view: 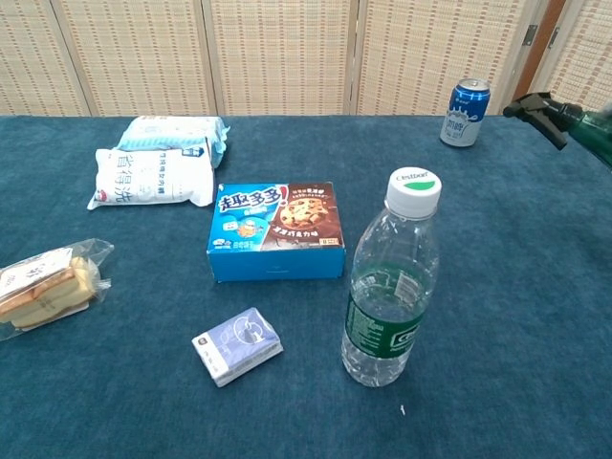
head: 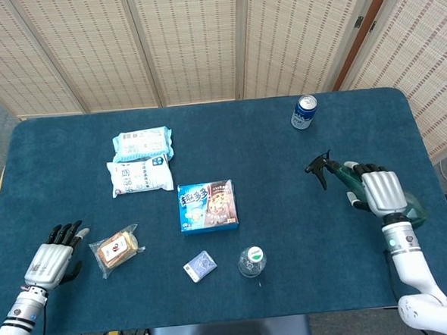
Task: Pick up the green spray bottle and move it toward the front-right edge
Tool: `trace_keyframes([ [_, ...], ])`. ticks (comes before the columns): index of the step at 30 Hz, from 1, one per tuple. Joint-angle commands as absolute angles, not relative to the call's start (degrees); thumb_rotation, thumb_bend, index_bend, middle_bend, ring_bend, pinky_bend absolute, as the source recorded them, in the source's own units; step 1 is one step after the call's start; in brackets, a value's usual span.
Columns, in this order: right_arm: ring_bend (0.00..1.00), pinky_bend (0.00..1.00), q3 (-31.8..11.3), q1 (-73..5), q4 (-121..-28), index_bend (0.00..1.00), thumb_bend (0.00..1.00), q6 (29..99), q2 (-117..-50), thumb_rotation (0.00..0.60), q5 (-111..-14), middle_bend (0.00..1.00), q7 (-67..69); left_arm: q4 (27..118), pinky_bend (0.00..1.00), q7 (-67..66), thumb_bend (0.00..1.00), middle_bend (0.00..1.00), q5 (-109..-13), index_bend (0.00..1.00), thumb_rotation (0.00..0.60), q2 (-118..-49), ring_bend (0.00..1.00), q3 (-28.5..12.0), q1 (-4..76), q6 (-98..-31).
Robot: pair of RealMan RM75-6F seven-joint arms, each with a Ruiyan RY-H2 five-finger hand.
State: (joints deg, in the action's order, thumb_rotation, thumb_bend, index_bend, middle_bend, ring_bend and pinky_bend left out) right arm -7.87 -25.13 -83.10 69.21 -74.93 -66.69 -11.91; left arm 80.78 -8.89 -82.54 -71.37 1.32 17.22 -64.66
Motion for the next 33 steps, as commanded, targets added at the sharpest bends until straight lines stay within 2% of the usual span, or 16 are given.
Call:
trace_keyframes([
  [1,0.32,0.41,-7.9,-24.0,-83.2,0.36,0.32,70.9,-74.3,0.6,-69.3,0.48,-9.1,81.0,0.0,-9.3,0.44,0.0,-82.4,0.09,0.6,-71.4,0.0,1.3,17.3,-64.7],
  [9,0.33,0.41,-7.7,-22.5,-80.5,0.37,0.32,74.9,-76.0,0.6,-75.3,0.49,-2.9,81.9,0.0,-10.7,0.44,0.0,-81.9,0.09,0.6,-71.4,0.0,1.5,17.1,-65.0],
  [19,0.33,0.41,-7.4,-20.9,-72.3,0.37,0.32,80.8,-80.4,0.6,-82.0,0.49,6.7,84.3,0.0,-13.8,0.44,0.0,-81.0,0.09,0.6,-70.7,0.0,1.7,16.4,-66.0],
  [33,0.33,0.41,-7.5,-20.5,-55.8,0.37,0.32,87.1,-90.0,0.6,-87.3,0.49,20.1,86.8,0.0,-18.2,0.44,0.0,-79.2,0.09,0.6,-70.4,0.0,1.7,16.1,-66.3],
])
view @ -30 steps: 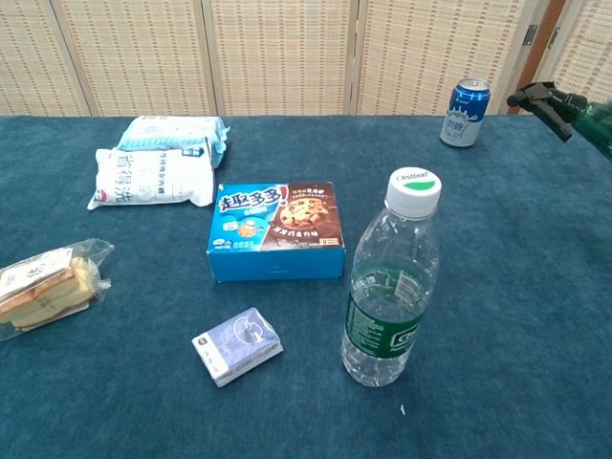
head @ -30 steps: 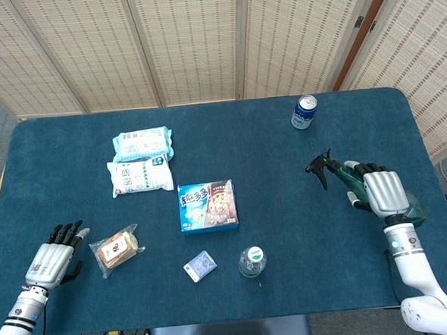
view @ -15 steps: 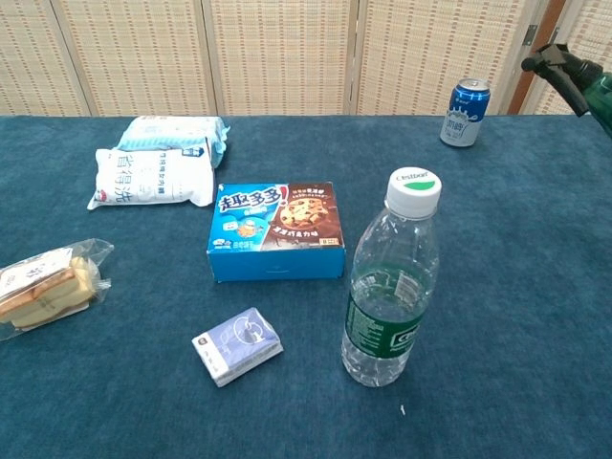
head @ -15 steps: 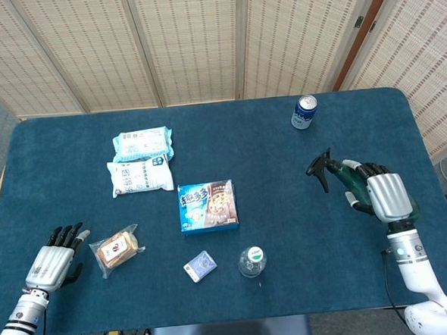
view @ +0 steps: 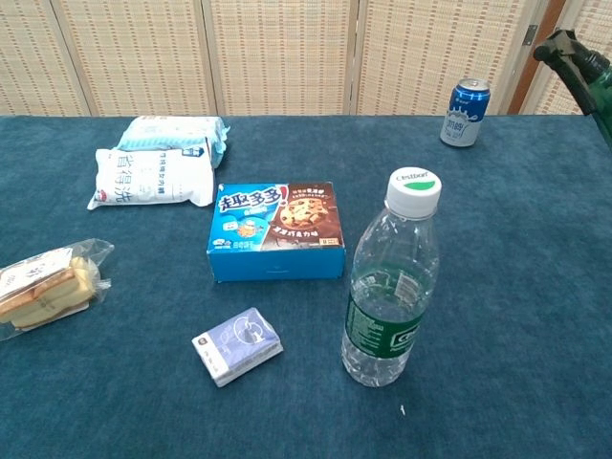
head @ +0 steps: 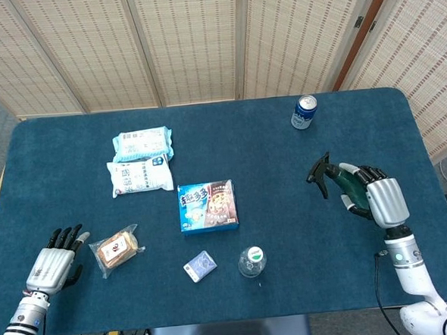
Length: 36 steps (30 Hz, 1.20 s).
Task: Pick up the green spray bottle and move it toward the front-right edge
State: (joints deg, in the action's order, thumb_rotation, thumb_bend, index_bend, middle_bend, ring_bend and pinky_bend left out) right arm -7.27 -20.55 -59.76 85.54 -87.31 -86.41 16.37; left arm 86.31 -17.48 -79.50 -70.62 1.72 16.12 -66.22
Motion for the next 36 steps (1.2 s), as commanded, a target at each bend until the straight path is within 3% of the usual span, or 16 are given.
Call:
trace_keyframes([
  [1,0.33,0.41,-7.6,-20.5,-54.8,0.37,0.32,87.3,-90.5,0.6,-87.3,0.49,21.1,87.1,0.0,-18.6,0.44,0.0,-79.0,0.09,0.6,-70.3,0.0,1.7,16.1,-66.3],
  [15,0.33,0.41,-9.5,-20.1,-46.2,0.37,0.32,91.6,-96.0,0.6,-87.3,0.49,33.5,88.5,0.0,-22.0,0.44,0.0,-76.0,0.09,0.6,-70.4,0.0,1.2,17.2,-64.2],
  [36,0.33,0.41,-8.8,-17.0,-38.8,0.37,0.32,97.8,-102.0,0.6,-88.1,0.49,47.0,89.4,0.0,-24.7,0.44,0.0,-74.5,0.09,0.6,-70.9,0.0,1.8,18.1,-62.8],
])
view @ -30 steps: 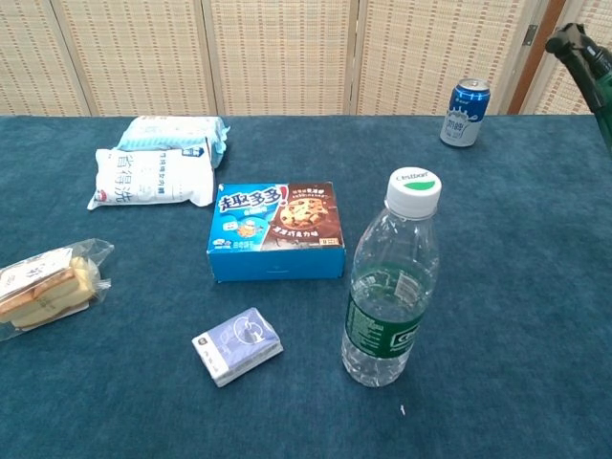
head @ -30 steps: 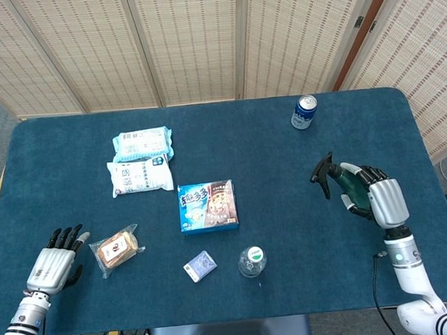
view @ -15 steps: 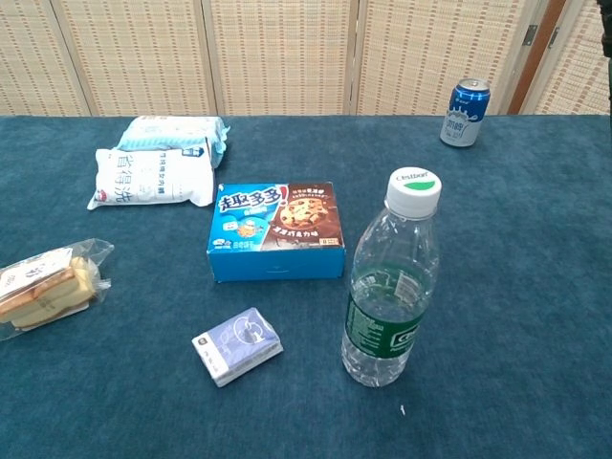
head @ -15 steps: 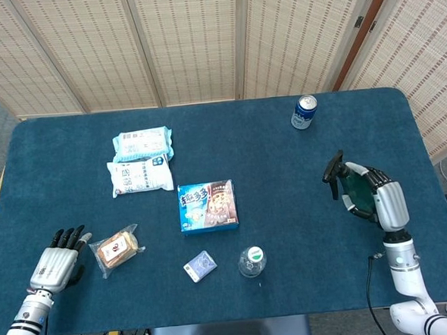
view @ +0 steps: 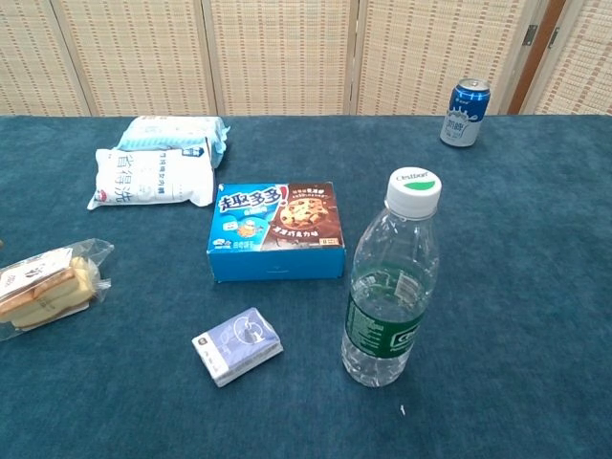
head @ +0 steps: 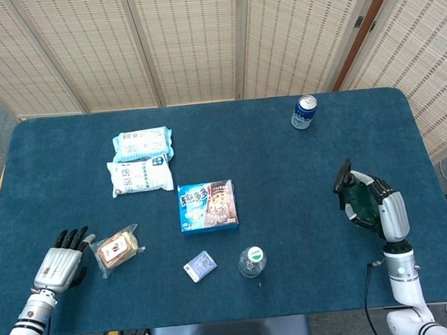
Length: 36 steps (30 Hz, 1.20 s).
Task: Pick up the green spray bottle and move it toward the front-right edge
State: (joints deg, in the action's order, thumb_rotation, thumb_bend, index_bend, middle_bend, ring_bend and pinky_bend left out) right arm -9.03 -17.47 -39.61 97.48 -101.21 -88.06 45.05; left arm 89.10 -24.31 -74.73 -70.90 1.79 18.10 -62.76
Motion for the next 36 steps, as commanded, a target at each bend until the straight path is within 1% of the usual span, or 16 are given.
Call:
trace_keyframes([
  [1,0.33,0.41,-8.8,-16.9,-38.5,0.37,0.32,97.9,-102.2,0.6,-88.0,0.49,48.1,89.6,0.0,-25.2,0.44,0.0,-74.4,0.09,0.6,-70.9,0.0,1.9,18.2,-62.7],
  [5,0.33,0.41,-8.9,-16.5,-38.0,0.37,0.32,98.3,-102.2,0.6,-87.9,0.49,50.1,90.6,0.0,-26.6,0.44,0.0,-74.2,0.09,0.6,-70.8,0.0,1.8,18.5,-62.9],
  [9,0.33,0.41,-8.8,-15.7,-38.3,0.37,0.32,100.3,-101.8,0.6,-88.4,0.49,50.7,91.1,0.0,-27.5,0.44,0.0,-74.1,0.09,0.6,-71.1,0.0,1.3,19.1,-63.1],
  [16,0.33,0.41,-7.9,-14.1,-41.9,0.37,0.32,103.3,-99.8,0.6,-89.6,0.49,51.8,92.8,0.0,-28.0,0.44,0.0,-74.0,0.09,0.6,-70.3,0.0,-0.2,20.1,-64.0],
  [22,0.33,0.41,-7.7,-12.8,-43.4,0.37,0.32,104.4,-99.2,0.6,-89.7,0.49,54.1,92.3,0.0,-28.6,0.44,0.0,-72.4,0.09,0.6,-70.9,0.0,-0.2,20.7,-62.9],
  [27,0.33,0.41,-8.0,-12.2,-40.9,0.37,0.32,103.8,-100.7,0.6,-88.9,0.49,60.8,91.8,0.0,-29.4,0.44,0.0,-71.0,0.09,0.6,-71.3,0.0,-0.2,21.0,-62.5],
  [32,0.33,0.41,-8.0,-12.1,-35.6,0.37,0.32,102.3,-103.3,0.6,-88.3,0.49,68.5,92.1,0.0,-30.6,0.44,0.0,-69.9,0.09,0.6,-71.3,0.0,-0.1,21.1,-62.6],
  [36,0.33,0.41,-7.9,-12.1,-31.7,0.37,0.32,102.2,-105.2,0.6,-88.2,0.49,71.6,92.6,0.0,-31.9,0.44,0.0,-68.9,0.09,0.6,-71.3,0.0,0.0,21.3,-62.6],
])
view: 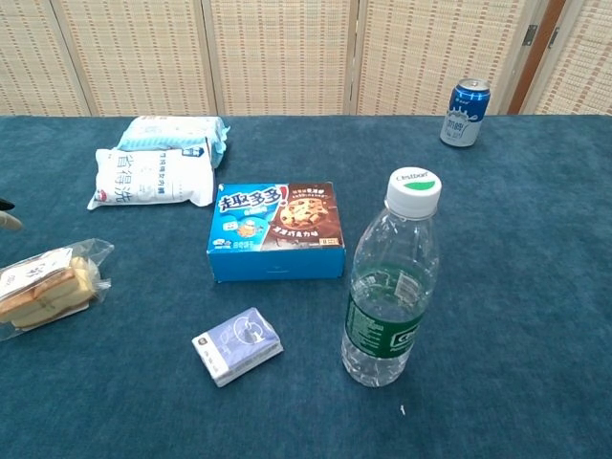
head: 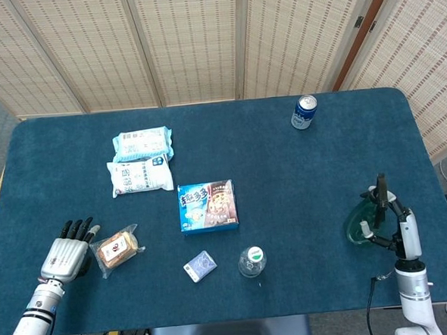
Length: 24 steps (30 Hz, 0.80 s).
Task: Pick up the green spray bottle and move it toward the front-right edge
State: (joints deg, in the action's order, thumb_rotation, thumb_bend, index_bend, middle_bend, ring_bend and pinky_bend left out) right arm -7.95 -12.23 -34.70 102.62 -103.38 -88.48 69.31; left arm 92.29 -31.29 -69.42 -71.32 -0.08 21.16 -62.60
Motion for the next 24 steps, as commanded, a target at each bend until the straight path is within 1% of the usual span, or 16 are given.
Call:
trace_keyframes([
  [1,0.33,0.41,-7.9,-12.1,-31.0,0.37,0.32,102.3,-105.6,0.6,-88.2,0.49,72.0,92.8,0.0,-32.2,0.44,0.0,-68.8,0.09,0.6,-71.3,0.0,0.0,21.3,-62.7],
  [10,0.33,0.41,-6.8,-10.9,-26.7,0.37,0.32,103.8,-107.5,0.6,-88.9,0.49,75.0,93.8,0.0,-34.0,0.44,0.0,-67.9,0.09,0.6,-71.7,0.0,0.3,21.7,-63.1],
  [16,0.33,0.41,-5.7,-10.4,-24.9,0.37,0.32,102.6,-108.4,0.6,-89.2,0.49,77.4,94.4,0.0,-34.3,0.44,0.0,-68.5,0.09,0.6,-71.7,0.0,0.9,21.4,-64.2],
  [24,0.33,0.41,-4.7,-10.4,-21.9,0.37,0.32,103.2,-110.1,0.6,-90.0,0.49,77.9,95.3,0.0,-35.1,0.44,0.0,-69.3,0.09,0.6,-71.9,0.0,1.4,21.1,-65.4],
])
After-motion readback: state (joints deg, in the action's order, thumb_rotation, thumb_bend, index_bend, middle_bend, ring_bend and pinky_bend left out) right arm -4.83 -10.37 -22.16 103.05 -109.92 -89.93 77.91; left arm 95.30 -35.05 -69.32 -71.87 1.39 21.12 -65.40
